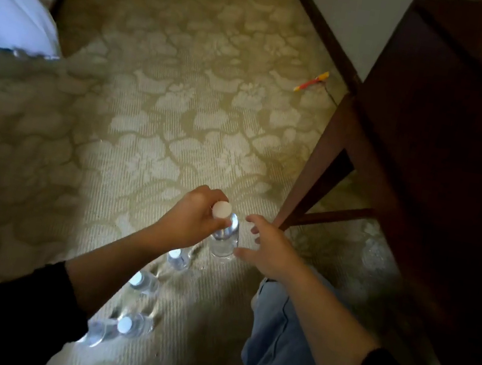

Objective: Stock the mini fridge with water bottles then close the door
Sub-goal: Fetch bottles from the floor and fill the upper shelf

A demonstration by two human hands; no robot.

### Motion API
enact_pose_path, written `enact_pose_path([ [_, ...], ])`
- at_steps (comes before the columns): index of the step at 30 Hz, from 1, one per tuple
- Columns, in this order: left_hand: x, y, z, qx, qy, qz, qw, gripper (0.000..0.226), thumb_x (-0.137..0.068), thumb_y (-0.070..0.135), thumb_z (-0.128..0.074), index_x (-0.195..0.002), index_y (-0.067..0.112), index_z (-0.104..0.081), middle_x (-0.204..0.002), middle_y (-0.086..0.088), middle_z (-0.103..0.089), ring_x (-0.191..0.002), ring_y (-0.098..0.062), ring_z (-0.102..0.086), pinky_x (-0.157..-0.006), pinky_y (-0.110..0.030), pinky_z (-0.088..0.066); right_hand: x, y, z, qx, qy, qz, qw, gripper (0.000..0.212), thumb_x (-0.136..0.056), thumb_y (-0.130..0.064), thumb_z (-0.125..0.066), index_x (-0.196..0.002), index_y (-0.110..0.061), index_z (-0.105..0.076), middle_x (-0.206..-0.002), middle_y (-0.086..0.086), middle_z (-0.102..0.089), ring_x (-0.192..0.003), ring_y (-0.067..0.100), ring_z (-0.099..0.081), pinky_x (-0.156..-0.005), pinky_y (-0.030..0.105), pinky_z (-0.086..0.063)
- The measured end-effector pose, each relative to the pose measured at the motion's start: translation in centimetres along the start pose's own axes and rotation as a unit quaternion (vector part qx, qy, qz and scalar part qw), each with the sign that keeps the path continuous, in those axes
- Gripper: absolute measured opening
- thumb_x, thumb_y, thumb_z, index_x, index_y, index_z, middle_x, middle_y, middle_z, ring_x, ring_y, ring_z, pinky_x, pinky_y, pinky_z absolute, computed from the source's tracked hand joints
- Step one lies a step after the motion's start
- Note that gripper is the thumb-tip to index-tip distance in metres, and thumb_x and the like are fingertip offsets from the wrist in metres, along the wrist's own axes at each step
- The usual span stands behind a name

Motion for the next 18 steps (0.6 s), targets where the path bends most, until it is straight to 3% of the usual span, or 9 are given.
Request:
enact_pose_path([
  [6,2.2,7.4,6.8,0.023,-0.005,-0.034,0.999,0.017,-0.079,0.026,-0.071,-0.087,0.014,-0.062,-0.087,0.001,-0.06,-0.075,-0.009,-0.052,-0.071,-0.028,-0.044,5.3,-4.9,2.1,-0.014,0.065,0.072,0.995,0.072,-0.075,-0.036,-0.076,-0.137,-0.026,-0.04,-0.132,-0.003,-0.053,-0.121,0.015,-0.05,-0.096,0.033,-0.044],
  [10,4.1,13.0,10.9,0.057,0.007,-0.092,0.994,0.015,-0.08,0.018,-0.07,-0.087,0.007,-0.064,-0.077,0.001,-0.059,-0.063,-0.001,-0.048,-0.059,-0.018,-0.036,9.9,-7.9,3.9,-0.068,0.126,0.127,0.982,0.058,-0.075,-0.035,-0.074,-0.126,-0.027,-0.047,-0.119,-0.008,-0.06,-0.11,0.011,-0.056,-0.09,0.032,-0.048],
  [13,5.6,17.4,13.4,0.083,0.023,-0.123,0.989,0.019,-0.079,0.018,-0.072,-0.086,0.003,-0.064,-0.067,0.005,-0.051,-0.051,0.003,-0.045,-0.051,-0.012,-0.031,13.8,-10.0,5.6,-0.106,0.168,0.173,0.965,0.064,-0.073,-0.036,-0.073,-0.13,-0.029,-0.045,-0.12,-0.012,-0.06,-0.111,0.006,-0.057,-0.096,0.036,-0.048],
  [18,8.3,25.3,16.8,0.109,0.037,-0.179,0.977,0.014,-0.08,0.021,-0.071,-0.081,0.008,-0.066,-0.064,0.002,-0.053,-0.052,0.0,-0.046,-0.052,-0.013,-0.034,20.6,-12.8,9.4,-0.137,0.241,0.231,0.932,0.062,-0.076,-0.031,-0.074,-0.13,-0.035,-0.042,-0.122,-0.02,-0.057,-0.115,-0.001,-0.054,-0.097,0.027,-0.046],
])
Point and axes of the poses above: each hand's wrist, its own x-axis away from the middle knuckle, its own z-axis out of the back of the hand, y = z × x, the point moved 2 cm from there along -x, towards the middle knuckle
